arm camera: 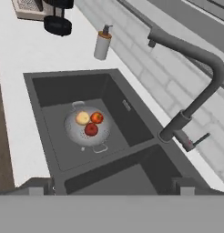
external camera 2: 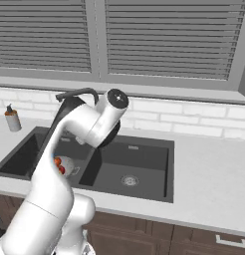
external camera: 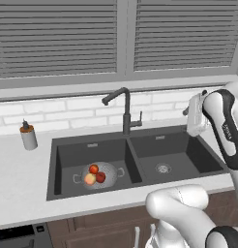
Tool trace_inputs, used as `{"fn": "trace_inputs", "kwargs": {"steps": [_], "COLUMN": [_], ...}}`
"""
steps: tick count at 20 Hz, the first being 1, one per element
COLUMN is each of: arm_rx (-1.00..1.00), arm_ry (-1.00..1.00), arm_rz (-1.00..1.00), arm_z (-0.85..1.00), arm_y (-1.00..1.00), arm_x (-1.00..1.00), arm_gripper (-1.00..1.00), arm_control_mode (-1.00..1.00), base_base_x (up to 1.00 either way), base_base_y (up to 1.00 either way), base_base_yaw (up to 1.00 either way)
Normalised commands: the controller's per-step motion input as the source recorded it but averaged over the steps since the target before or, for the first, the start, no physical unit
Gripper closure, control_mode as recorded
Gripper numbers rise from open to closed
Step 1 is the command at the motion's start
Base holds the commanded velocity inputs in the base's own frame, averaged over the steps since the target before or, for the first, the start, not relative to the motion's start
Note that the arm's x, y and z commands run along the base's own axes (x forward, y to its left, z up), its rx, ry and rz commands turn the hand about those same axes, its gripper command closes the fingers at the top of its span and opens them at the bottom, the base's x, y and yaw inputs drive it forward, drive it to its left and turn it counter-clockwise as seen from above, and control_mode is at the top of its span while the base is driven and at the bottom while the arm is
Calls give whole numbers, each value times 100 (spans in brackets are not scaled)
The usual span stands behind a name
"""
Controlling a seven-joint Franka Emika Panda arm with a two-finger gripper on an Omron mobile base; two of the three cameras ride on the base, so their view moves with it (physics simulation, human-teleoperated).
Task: Put the colander in the sink, put the apple, peach, apple in the colander, and turn on the sink faucet and pour water over the colander.
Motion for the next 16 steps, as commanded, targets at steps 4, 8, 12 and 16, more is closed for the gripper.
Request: {"fn": "trace_inputs", "kwargs": {"steps": [4, 8, 12, 16], "arm_rx": [13, 5, 19, 28], "arm_ry": [-21, -24, -13, -3], "arm_rz": [1, 1, 0, 0], "arm_z": [-32, -27, -27, -10], "arm_y": [-15, -6, 0, 0], "arm_x": [13, 7, 28, 66], "arm_gripper": [-100, -100, -100, -100], "arm_control_mode": [-100, -100, -100, -100], "base_base_x": [0, 0, 0, 0], "base_base_y": [0, 0, 0, 0], "base_base_yaw": [0, 0, 0, 0]}}
